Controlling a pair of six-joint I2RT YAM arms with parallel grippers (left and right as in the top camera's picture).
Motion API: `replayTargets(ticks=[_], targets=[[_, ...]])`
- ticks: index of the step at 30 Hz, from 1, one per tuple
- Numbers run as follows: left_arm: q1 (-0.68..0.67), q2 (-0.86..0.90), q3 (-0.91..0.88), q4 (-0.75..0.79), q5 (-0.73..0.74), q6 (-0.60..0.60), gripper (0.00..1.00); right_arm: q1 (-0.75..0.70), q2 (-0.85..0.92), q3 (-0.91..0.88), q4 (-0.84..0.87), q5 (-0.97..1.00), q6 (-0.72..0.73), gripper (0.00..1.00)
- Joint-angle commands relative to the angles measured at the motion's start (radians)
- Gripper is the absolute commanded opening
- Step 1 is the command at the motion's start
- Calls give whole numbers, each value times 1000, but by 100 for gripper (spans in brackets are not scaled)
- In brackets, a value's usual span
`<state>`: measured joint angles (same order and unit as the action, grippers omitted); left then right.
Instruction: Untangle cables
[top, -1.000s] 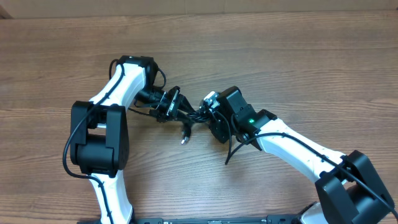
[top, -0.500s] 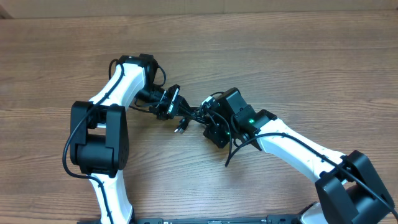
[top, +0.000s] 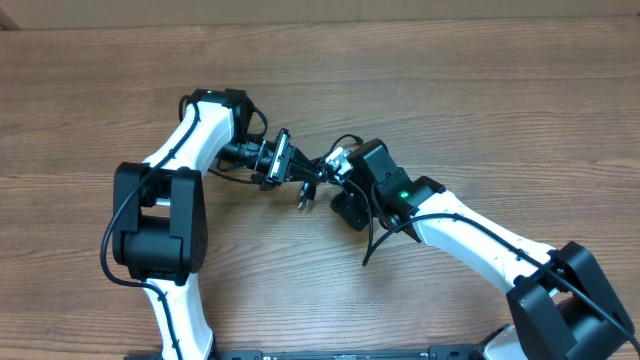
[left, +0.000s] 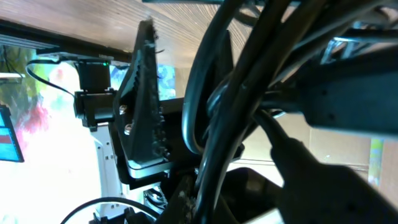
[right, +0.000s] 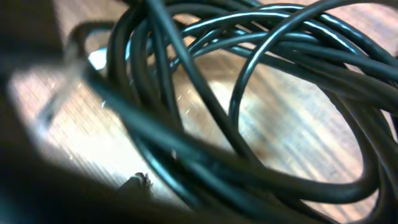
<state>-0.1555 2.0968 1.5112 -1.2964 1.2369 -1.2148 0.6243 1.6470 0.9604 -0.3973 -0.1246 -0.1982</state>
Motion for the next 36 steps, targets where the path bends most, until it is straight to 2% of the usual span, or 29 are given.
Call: replayTargets(ticks=[1,4,7,10,12,14,16,19,21,23,29,32,34,35,36], targets=[[-8,9,16,-4,71,-11,4,3,1,1,61,20,61,47],[-8,9,16,-5,88,1,4,-8,1,1,137,81,201,52],[-8,9,16,-5,112,5,4,-21,1,1,197,153,225,54],[-8,9,16,-4,82,7,5,-24,1,1,206,118,225,55],[-8,9,16,-3,43,7,4,-24,1,1,163,15,248,54],[-8,9,16,16,-41,7,4,-27,0,1,72,-28,383,49],[-8,9,16,41,-149,6,4,-38,0,1,-19,-40,494,49],[-8,9,16,91,-345,26,4,-76,0,1,-156,-180,520,50],[-11,9,16,107,-546,110,4,-124,0,1,-248,-286,505,50],[-13,9,16,115,-693,264,4,-188,0,2,-317,-372,504,49],[-29,9,16,219,-829,679,4,-348,1,2,-335,-641,407,47],[-51,9,15,205,-911,699,8,-399,1,1,-298,-663,433,43],[-69,9,14,199,-948,698,20,-410,1,1,-278,-663,442,43],[-81,9,14,199,-965,698,29,-410,1,1,-267,-663,449,43],[-88,9,13,199,-968,697,32,-410,1,1,-256,-663,463,43]])
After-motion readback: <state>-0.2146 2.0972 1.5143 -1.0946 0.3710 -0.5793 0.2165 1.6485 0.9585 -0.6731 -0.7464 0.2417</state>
